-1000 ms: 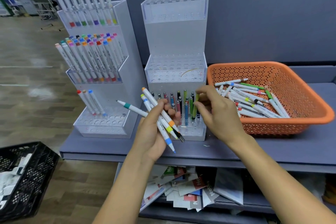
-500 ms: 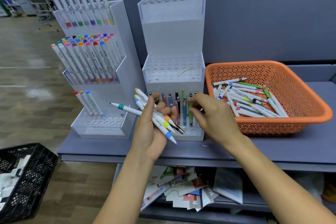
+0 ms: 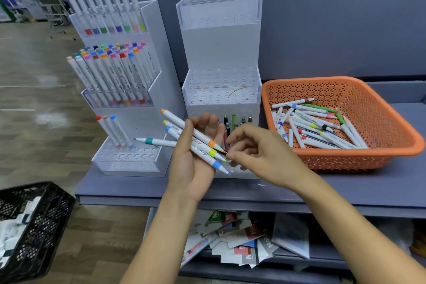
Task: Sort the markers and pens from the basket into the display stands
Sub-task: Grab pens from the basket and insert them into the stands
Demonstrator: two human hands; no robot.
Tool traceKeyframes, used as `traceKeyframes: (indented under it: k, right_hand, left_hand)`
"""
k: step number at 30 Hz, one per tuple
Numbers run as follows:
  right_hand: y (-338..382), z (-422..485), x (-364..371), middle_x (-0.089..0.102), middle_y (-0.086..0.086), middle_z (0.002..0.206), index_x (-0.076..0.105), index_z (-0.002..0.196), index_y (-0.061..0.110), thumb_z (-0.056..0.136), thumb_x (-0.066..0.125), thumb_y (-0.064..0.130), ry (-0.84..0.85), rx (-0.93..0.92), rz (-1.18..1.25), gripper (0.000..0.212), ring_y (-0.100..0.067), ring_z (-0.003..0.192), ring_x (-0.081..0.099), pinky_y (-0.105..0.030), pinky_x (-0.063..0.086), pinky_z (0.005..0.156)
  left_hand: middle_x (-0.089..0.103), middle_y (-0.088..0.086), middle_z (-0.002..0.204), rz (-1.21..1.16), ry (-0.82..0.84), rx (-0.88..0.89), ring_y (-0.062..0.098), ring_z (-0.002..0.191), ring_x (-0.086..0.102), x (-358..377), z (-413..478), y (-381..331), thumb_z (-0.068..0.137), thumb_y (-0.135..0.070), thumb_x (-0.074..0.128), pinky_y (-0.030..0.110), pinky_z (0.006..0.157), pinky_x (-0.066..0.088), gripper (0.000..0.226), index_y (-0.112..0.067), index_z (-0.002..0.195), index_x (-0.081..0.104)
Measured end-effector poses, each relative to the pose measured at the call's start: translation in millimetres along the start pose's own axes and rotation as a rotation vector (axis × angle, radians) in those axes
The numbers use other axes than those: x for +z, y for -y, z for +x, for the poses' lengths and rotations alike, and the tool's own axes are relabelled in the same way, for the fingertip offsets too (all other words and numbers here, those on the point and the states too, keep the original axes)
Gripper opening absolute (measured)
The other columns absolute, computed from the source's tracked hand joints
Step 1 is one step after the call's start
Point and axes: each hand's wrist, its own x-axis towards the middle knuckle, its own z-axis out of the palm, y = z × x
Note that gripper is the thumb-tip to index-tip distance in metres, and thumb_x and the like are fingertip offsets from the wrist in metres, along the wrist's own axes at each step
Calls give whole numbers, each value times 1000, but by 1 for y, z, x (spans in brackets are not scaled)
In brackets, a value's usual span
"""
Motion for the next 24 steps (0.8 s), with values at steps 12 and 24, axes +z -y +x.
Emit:
traceKeyframes:
  k: [12, 24]
  right_hand:
    - [-1, 6, -18, 63, 0, 67, 64, 84, 11, 87, 57, -8, -418, 59, 526, 21, -3, 56, 59, -15, 51, 57]
    - [-9, 1, -50, 62, 8, 81, 54, 91, 27, 88, 64, 7, -761, -239, 43, 22, -9, 76, 65, -31, 57, 70]
  left_hand:
    - [72, 11, 101, 343, 42, -184, 28, 89, 71, 0, -8, 4, 86, -21, 52, 32, 67, 58, 26, -16, 109, 60]
    - [28, -7, 54, 620, -31, -174, 3, 38, 25, -9, -6, 5, 82, -27, 57, 15, 37, 25, 28, -7, 101, 63]
